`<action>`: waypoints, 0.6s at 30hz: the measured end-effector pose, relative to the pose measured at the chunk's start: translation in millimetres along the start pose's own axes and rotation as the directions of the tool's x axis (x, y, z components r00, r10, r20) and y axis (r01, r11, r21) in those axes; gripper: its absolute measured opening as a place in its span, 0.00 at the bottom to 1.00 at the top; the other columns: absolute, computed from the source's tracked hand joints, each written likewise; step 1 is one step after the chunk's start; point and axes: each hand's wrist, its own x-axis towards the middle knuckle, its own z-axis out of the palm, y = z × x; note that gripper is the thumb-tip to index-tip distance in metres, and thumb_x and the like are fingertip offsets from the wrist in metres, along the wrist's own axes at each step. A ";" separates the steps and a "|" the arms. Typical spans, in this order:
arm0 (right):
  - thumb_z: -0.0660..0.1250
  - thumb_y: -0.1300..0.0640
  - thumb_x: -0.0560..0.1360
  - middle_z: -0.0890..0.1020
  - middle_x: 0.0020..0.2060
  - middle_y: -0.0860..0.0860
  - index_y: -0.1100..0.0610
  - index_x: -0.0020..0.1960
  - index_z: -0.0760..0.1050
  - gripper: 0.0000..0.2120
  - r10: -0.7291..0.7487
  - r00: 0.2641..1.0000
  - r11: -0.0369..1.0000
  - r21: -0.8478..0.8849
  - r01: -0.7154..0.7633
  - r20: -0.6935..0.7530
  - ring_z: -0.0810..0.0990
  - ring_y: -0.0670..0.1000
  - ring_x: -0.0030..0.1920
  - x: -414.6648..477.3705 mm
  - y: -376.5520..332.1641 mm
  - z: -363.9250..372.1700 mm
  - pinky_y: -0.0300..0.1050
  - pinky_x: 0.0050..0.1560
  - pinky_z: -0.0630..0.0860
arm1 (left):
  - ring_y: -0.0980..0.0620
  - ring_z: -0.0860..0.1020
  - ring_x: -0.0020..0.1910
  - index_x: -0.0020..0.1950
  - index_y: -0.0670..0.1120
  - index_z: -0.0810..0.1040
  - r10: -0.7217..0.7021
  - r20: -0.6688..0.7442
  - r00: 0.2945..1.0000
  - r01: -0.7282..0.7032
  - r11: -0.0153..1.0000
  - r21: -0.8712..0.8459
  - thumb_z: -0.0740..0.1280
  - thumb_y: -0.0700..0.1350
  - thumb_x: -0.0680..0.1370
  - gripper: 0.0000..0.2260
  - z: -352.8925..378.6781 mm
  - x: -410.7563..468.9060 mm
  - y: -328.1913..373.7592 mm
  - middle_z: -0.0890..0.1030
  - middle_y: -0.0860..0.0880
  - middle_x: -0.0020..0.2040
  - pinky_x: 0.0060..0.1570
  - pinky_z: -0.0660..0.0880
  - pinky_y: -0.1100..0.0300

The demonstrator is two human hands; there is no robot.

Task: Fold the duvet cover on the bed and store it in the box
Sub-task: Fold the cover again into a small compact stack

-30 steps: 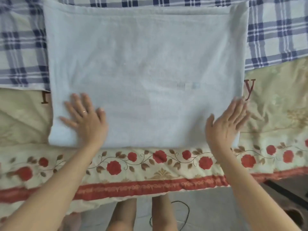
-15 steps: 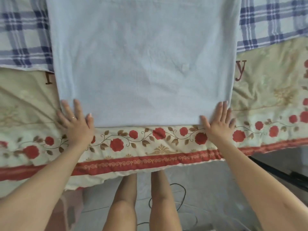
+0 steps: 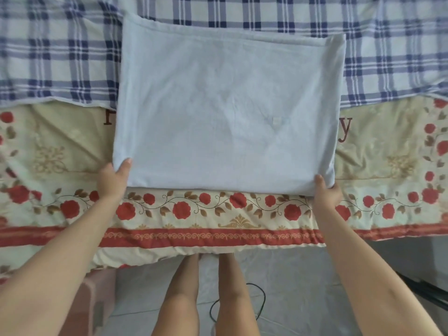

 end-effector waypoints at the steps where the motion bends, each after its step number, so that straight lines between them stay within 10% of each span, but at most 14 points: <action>1: 0.70 0.51 0.74 0.79 0.53 0.51 0.59 0.61 0.72 0.20 0.066 0.998 0.997 0.033 -0.065 -0.022 0.78 0.53 0.52 -7.0 -3.5 3.0 0.50 0.56 0.77 | 0.40 0.77 0.52 0.57 0.35 0.75 -0.044 0.014 0.999 0.044 0.999 -0.006 0.63 0.54 0.79 0.21 2.4 -0.2 -1.3 0.78 0.39 0.52 0.53 0.72 0.49; 4: 0.71 0.50 0.73 0.76 0.60 0.51 0.54 0.69 0.67 0.28 0.325 0.946 0.907 0.280 -0.313 0.003 0.77 0.55 0.56 -28.7 -20.6 5.7 0.50 0.59 0.74 | 0.38 0.72 0.64 0.68 0.35 0.67 -0.145 0.017 0.989 0.145 0.989 -0.003 0.62 0.53 0.79 0.25 7.6 2.0 -1.6 0.72 0.37 0.66 0.63 0.69 0.45; 7: 0.61 0.51 0.79 0.76 0.56 0.52 0.57 0.70 0.65 0.21 0.332 0.909 0.754 0.508 -0.417 0.253 0.77 0.52 0.49 -63.2 -50.1 1.9 0.40 0.39 0.78 | 0.38 0.73 0.62 0.67 0.39 0.67 -0.214 -0.056 0.975 0.210 0.975 -0.066 0.67 0.47 0.76 0.23 8.0 -5.7 -5.3 0.72 0.38 0.64 0.61 0.71 0.44; 12: 0.64 0.62 0.76 0.77 0.36 0.46 0.55 0.51 0.76 0.06 -0.158 0.969 0.822 0.570 0.022 0.191 0.75 0.44 0.34 -142.0 -105.9 37.7 0.38 0.33 0.73 | 0.46 0.72 0.57 0.59 0.41 0.73 0.156 -0.173 0.972 -0.174 0.980 -0.093 0.64 0.34 0.73 0.14 -9.4 -15.0 16.6 0.74 0.42 0.57 0.58 0.71 0.50; 15: 0.65 0.61 0.76 0.79 0.37 0.46 0.50 0.45 0.76 0.07 -0.420 0.871 0.823 0.512 0.247 0.255 0.77 0.45 0.37 -209.2 -130.0 88.0 0.41 0.38 0.74 | 0.53 0.74 0.52 0.56 0.41 0.76 0.298 -0.085 0.951 -0.310 0.912 -0.268 0.61 0.36 0.78 0.08 -34.4 -15.4 42.8 0.77 0.51 0.51 0.51 0.70 0.68; 18: 0.64 0.61 0.76 0.76 0.31 0.46 0.53 0.41 0.75 0.06 -0.615 0.690 0.780 0.420 0.464 0.381 0.73 0.42 0.30 -268.8 -125.7 138.8 0.39 0.32 0.71 | 0.52 0.78 0.50 0.50 0.45 0.78 0.243 0.066 0.968 -0.164 0.807 -0.568 0.57 0.44 0.82 0.10 -54.0 -1.1 62.3 0.81 0.52 0.47 0.52 0.72 0.63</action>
